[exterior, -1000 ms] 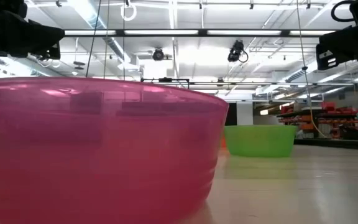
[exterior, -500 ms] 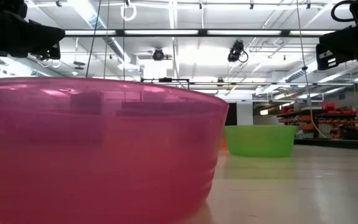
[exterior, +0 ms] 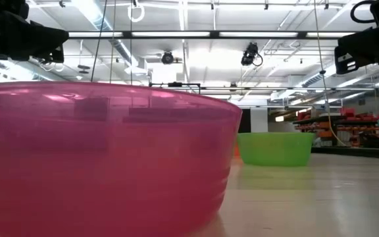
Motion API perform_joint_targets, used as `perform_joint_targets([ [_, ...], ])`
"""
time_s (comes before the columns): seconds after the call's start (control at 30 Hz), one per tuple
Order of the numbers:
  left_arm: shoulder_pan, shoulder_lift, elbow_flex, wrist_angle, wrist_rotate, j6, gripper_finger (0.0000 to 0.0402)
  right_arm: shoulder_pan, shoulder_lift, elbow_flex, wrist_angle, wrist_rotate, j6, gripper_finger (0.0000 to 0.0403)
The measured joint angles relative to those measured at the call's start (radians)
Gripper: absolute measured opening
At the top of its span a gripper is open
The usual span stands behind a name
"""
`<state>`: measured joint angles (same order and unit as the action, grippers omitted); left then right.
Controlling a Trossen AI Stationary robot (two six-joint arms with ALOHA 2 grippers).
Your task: Nest bowls inside each other
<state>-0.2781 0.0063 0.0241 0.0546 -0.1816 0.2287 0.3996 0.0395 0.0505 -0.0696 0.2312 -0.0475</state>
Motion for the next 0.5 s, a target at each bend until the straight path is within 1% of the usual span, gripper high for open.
perform_joint_targets([
  [0.2, 0.000, 0.000, 0.000, 0.000, 0.000, 0.000, 0.0036, 0.000, 0.000, 0.000, 0.000, 0.000, 0.000, 0.0023],
  [0.5, 0.000, 0.000, 0.000, 0.000, 0.000, 0.000, 0.0025, 0.000, 0.000, 0.000, 0.000, 0.000, 0.000, 0.0023],
])
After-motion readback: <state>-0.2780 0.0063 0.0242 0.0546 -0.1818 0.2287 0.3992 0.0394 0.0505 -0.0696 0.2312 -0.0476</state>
